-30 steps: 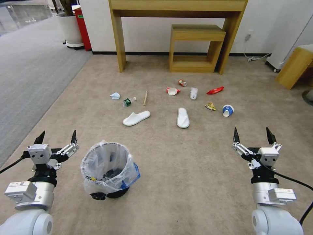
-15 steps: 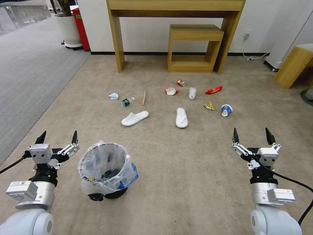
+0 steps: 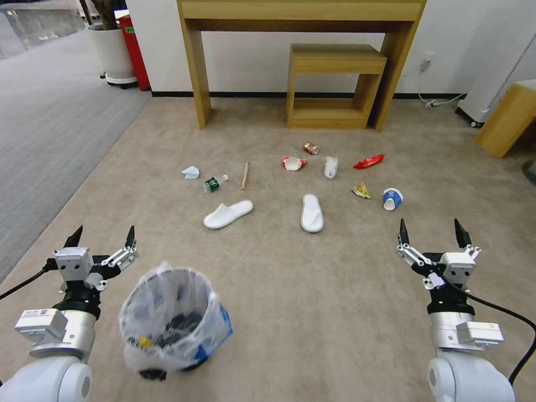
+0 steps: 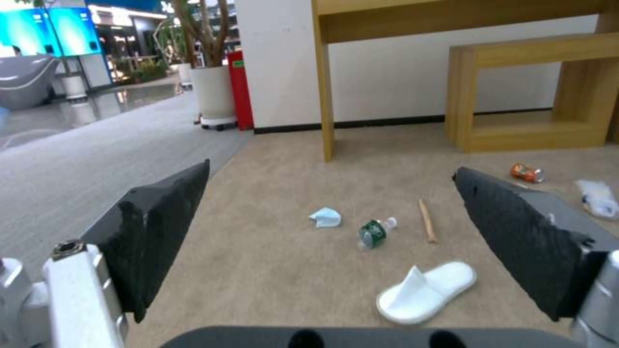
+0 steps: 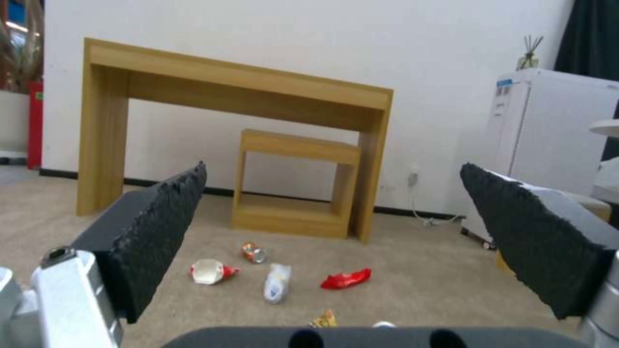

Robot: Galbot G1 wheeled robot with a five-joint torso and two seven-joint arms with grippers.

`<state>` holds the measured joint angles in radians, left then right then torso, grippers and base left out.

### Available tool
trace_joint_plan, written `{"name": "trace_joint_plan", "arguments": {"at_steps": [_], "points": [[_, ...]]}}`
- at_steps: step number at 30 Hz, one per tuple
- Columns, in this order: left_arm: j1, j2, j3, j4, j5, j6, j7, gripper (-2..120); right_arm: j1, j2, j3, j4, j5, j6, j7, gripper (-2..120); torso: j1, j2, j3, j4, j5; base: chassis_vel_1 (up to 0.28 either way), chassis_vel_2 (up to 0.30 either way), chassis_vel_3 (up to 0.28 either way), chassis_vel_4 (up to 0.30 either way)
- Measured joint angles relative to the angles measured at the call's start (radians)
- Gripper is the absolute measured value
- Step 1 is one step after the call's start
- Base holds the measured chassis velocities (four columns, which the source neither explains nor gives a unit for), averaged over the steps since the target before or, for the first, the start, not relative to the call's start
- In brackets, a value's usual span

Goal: Pick up the trash bin and place the garbage on the floor into it.

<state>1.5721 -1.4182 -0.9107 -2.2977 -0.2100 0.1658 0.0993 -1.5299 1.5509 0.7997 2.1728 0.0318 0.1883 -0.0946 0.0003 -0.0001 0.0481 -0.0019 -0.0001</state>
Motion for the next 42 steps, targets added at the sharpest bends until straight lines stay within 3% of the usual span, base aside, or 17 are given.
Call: {"name": "trace_joint_plan", "arguments": {"at_steps": [14,17,20,21,22,25,29,42], "points": [[0.001,0.010,0.001,0.019,0.009,0.020,0.000,100,0.004,-0.001,-0.002,-0.007,-0.001,0.005,0.000,100,0.000,0.000,0.000,0.0000,0.0002,-0.049,0.051,0.043,-0.044],[0.028,0.052,0.007,0.005,-0.030,0.200,-0.061,100,-0.001,-0.010,0.000,-0.006,-0.003,0.004,-0.001,100,0.000,0.000,0.000,0.0000,0.0001,0.000,0.000,0.000,0.000],[0.031,0.066,0.009,0.004,-0.044,0.249,-0.075,100,-0.001,-0.012,0.001,-0.006,-0.004,0.004,-0.002,100,0.000,0.000,0.000,0.0000,0.0001,0.000,0.000,0.000,0.000],[0.037,0.099,0.010,0.004,-0.070,0.362,-0.101,100,-0.002,-0.016,0.004,-0.006,-0.007,0.004,-0.005,100,0.000,0.000,0.000,0.0000,0.0000,0.000,0.000,0.000,0.000],[0.037,0.099,0.010,0.004,-0.070,0.362,-0.101,100,-0.002,-0.016,0.004,-0.006,-0.007,0.004,-0.005,100,0.000,0.000,0.000,0.0000,0.0000,0.000,0.000,0.000,0.000],[0.042,0.153,0.025,0.023,-0.154,0.555,-0.188,100,-0.006,-0.021,0.004,0.002,-0.007,0.004,-0.006,100,0.000,0.000,0.000,0.0000,-0.0001,0.000,0.000,0.000,0.000],[0.052,0.172,0.047,0.080,-0.212,0.582,-0.222,100,-0.009,-0.028,0.004,0.004,-0.007,0.004,-0.006,100,0.000,0.000,0.000,0.0000,0.0001,0.000,0.000,0.000,0.000],[0.009,0.168,0.101,0.254,-0.206,0.576,-0.225,100,-0.014,-0.038,0.007,0.004,-0.007,0.016,-0.008,100,0.000,0.000,0.000,0.0000,0.0001,0.000,0.000,0.000,0.000]]}}
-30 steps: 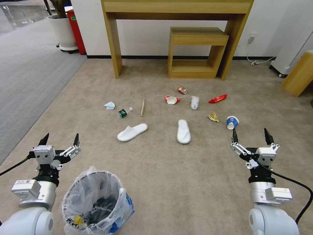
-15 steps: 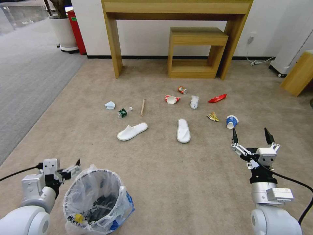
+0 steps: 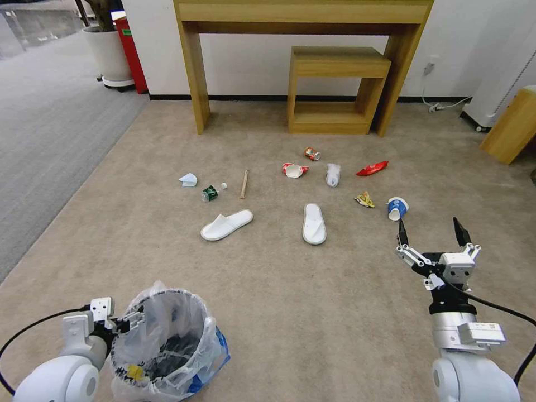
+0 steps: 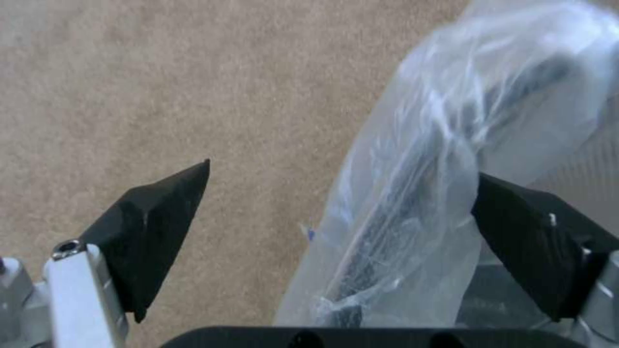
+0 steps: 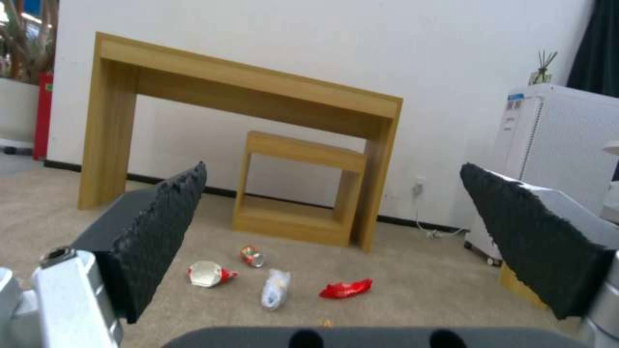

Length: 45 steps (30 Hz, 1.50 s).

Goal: Pick up the trash bin and place the garbage on the floor into it.

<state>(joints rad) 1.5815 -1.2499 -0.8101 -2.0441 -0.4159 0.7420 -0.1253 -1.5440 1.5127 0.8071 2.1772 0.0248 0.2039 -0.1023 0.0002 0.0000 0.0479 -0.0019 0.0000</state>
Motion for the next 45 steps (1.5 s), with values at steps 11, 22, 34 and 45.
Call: {"name": "trace_joint_plan", "arguments": {"at_steps": [11,22,34,45], "points": [[0.004,-0.002,0.013,0.003,-0.012,-0.004,0.013,100,0.001,0.001,0.002,-0.006,0.000,0.003,0.000,100,0.000,0.000,0.000,0.0000,0.0001,0.000,0.000,0.000,0.000],[0.013,0.006,0.029,0.021,0.003,-0.012,0.001,100,0.003,0.010,-0.001,-0.007,-0.007,0.003,-0.001,100,0.000,0.000,0.000,-0.0001,0.0005,0.000,0.000,0.000,0.000],[0.027,0.000,0.042,0.009,-0.002,-0.012,-0.005,61,0.005,0.012,-0.002,-0.010,-0.013,0.001,-0.001,100,0.000,0.000,0.000,0.0000,0.0006,0.000,0.000,0.000,0.000],[0.044,-0.005,0.048,-0.016,-0.011,-0.009,-0.005,27,0.010,0.006,-0.003,-0.014,-0.011,0.001,-0.001,100,0.000,0.000,0.000,0.0002,0.0000,0.000,0.000,0.000,0.000]]}}
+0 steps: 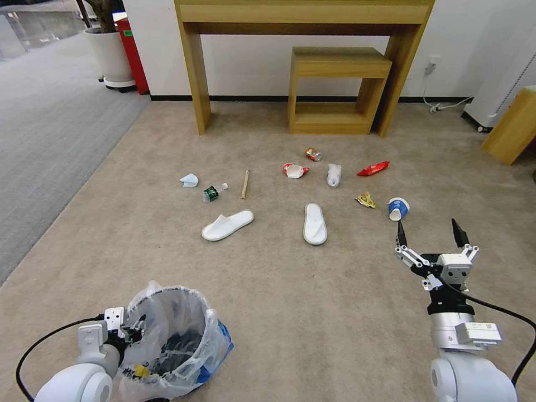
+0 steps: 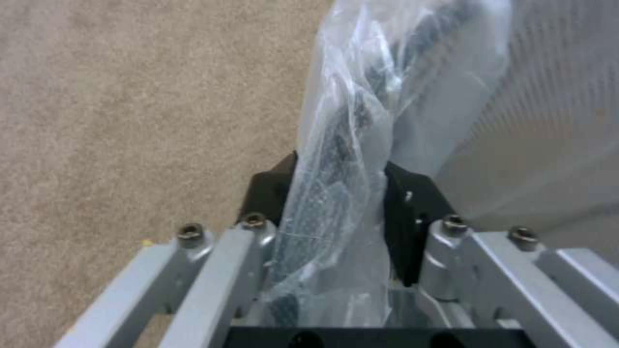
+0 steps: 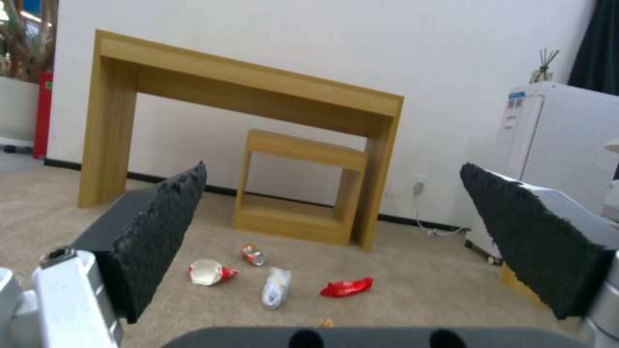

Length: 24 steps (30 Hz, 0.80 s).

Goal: Pick up the trash bin and place the garbage on the floor into it.

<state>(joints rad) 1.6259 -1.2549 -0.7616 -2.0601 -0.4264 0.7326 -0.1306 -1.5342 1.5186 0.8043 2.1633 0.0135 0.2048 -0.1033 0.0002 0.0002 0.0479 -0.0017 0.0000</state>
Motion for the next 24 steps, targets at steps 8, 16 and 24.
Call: {"name": "trace_joint_plan", "arguments": {"at_steps": [8,16,24], "points": [[0.012,-0.002,0.002,-0.021,-0.020,0.005,0.002,13,0.003,-0.008,0.000,0.000,0.003,0.000,0.000,100,0.000,0.000,0.000,-0.0001,-0.0004,0.000,0.000,0.000,0.000],[0.017,-0.003,0.003,-0.028,-0.038,0.005,0.002,9,0.003,-0.010,0.000,0.000,0.005,0.000,0.001,100,0.000,0.000,0.000,-0.0001,-0.0002,0.000,0.000,0.000,0.000],[0.019,-0.008,0.000,-0.040,-0.118,0.006,-0.034,5,0.001,-0.008,0.002,0.002,0.005,0.001,0.005,100,0.000,0.000,0.000,-0.0003,-0.0002,0.000,0.000,0.000,0.000]]}}
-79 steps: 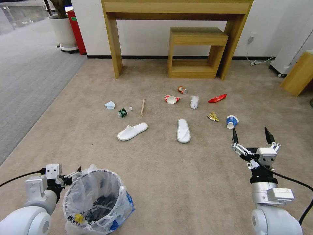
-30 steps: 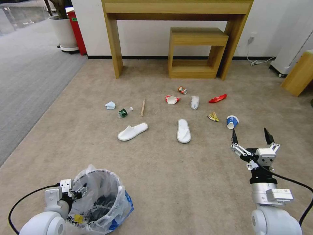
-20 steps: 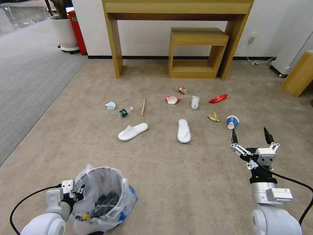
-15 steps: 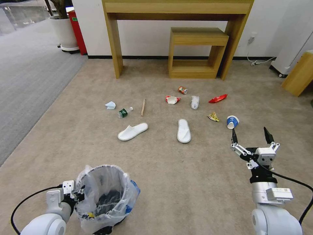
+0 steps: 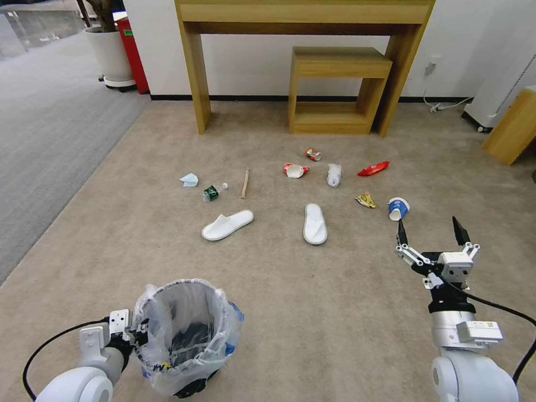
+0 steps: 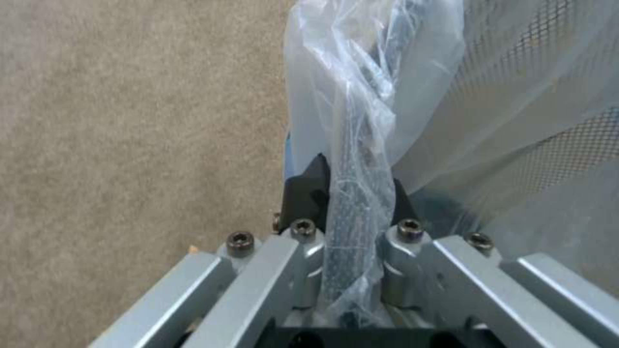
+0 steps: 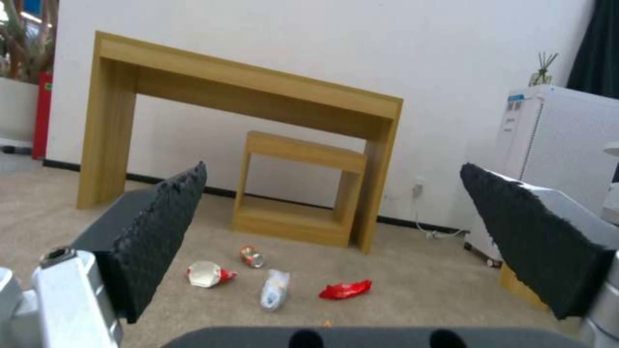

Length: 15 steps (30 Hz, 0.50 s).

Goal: Pick up the trash bin and place the garbage on the floor into it.

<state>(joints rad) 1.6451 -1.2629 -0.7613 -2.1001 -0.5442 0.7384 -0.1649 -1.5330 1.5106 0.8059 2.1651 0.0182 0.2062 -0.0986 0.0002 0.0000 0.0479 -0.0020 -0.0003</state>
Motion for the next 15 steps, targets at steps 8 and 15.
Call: {"name": "trace_joint_plan", "arguments": {"at_steps": [8,15], "points": [[-0.009,-0.017,-0.020,-0.027,-0.112,0.002,-0.074,1,0.002,0.001,0.000,0.002,0.005,0.004,0.017,100,0.000,0.000,0.000,-0.0003,-0.0002,0.000,0.000,0.000,0.000],[-0.011,-0.031,-0.034,-0.050,-0.170,0.002,-0.100,1,0.004,0.003,-0.005,0.002,0.014,0.014,0.024,100,0.000,0.000,0.000,-0.0001,0.0002,0.000,0.000,0.000,0.000]]}}
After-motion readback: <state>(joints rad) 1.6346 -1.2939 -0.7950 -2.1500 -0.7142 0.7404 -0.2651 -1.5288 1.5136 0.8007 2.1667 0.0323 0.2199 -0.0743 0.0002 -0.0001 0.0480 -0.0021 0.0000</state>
